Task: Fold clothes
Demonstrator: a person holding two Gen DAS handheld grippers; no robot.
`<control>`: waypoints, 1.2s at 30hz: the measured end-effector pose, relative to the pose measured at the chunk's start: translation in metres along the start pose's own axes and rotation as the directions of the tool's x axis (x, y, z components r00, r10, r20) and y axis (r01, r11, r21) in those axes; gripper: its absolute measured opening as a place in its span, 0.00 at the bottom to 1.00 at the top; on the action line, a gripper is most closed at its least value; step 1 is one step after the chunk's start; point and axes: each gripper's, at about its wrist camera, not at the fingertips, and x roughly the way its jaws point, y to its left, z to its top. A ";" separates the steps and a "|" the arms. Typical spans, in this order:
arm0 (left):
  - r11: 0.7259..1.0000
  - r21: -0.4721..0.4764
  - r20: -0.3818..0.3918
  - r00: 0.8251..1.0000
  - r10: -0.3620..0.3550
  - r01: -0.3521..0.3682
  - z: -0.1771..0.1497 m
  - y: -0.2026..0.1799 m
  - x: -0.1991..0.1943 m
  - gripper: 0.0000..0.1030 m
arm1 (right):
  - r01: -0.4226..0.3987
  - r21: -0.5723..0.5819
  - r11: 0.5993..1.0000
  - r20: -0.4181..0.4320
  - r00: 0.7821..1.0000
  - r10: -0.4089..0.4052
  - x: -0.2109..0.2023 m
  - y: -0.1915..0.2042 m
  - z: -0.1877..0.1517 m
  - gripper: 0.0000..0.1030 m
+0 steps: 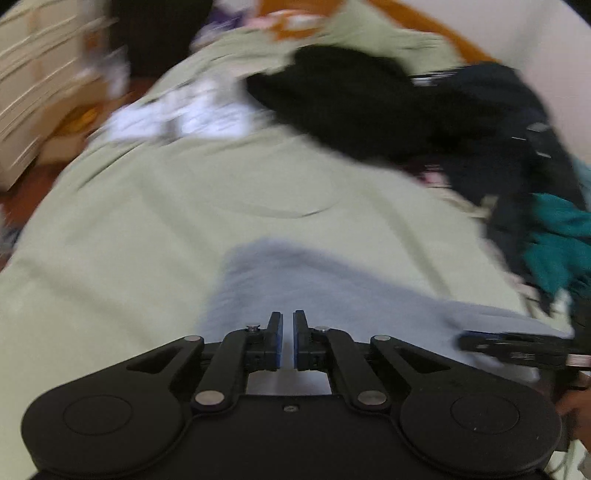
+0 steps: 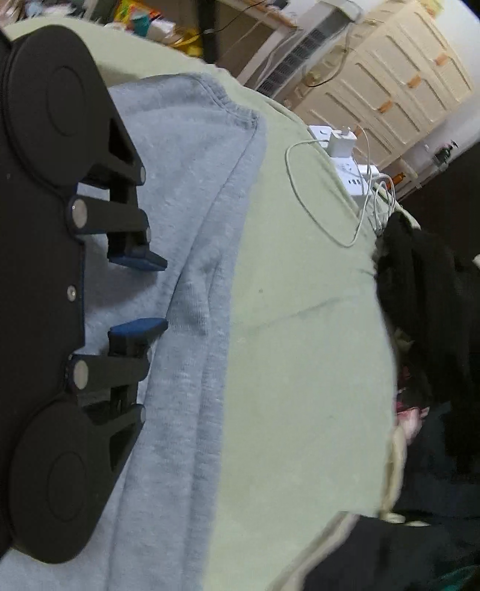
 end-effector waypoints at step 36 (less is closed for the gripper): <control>0.926 0.334 -0.316 0.946 -0.065 0.175 -0.061 -0.396 0.228 0.14 | 0.505 0.368 0.781 0.069 0.822 -0.565 -0.273 -0.403 -0.114 0.20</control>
